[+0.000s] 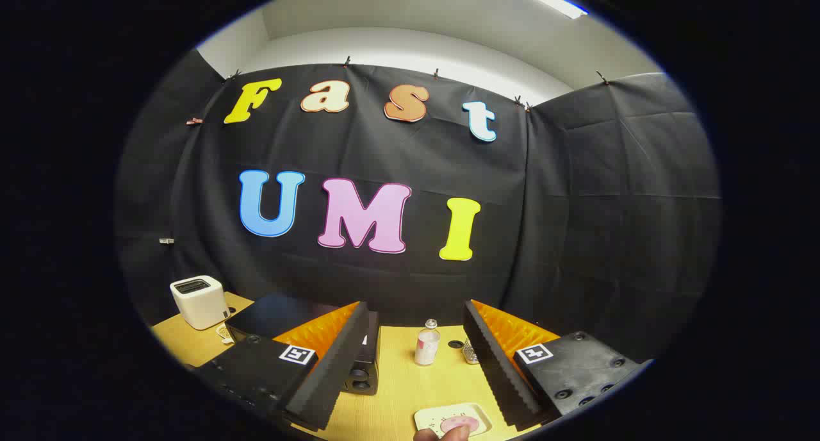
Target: Open the toaster oven, put the food inside, and close the toaster oven door.
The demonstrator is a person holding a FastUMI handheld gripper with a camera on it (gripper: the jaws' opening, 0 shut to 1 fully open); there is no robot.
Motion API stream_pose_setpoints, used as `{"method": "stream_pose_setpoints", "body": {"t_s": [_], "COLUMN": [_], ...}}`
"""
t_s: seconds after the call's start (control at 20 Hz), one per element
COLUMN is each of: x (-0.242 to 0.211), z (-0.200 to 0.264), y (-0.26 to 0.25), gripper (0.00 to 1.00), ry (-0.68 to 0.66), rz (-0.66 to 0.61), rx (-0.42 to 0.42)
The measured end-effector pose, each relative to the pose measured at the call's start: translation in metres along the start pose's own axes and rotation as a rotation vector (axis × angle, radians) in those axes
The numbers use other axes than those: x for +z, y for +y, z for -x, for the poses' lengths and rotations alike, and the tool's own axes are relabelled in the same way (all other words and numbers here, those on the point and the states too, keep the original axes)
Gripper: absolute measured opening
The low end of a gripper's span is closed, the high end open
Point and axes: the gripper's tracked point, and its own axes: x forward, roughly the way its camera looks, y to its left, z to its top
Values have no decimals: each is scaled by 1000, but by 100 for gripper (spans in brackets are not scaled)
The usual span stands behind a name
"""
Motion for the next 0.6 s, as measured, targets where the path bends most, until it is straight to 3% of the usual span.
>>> {"method": "stream_pose_setpoints", "body": {"t_s": [0.6], "x": [-5], "z": [3], "y": [0], "gripper": [98], "ry": [23], "rz": [-43], "rx": [40]}}
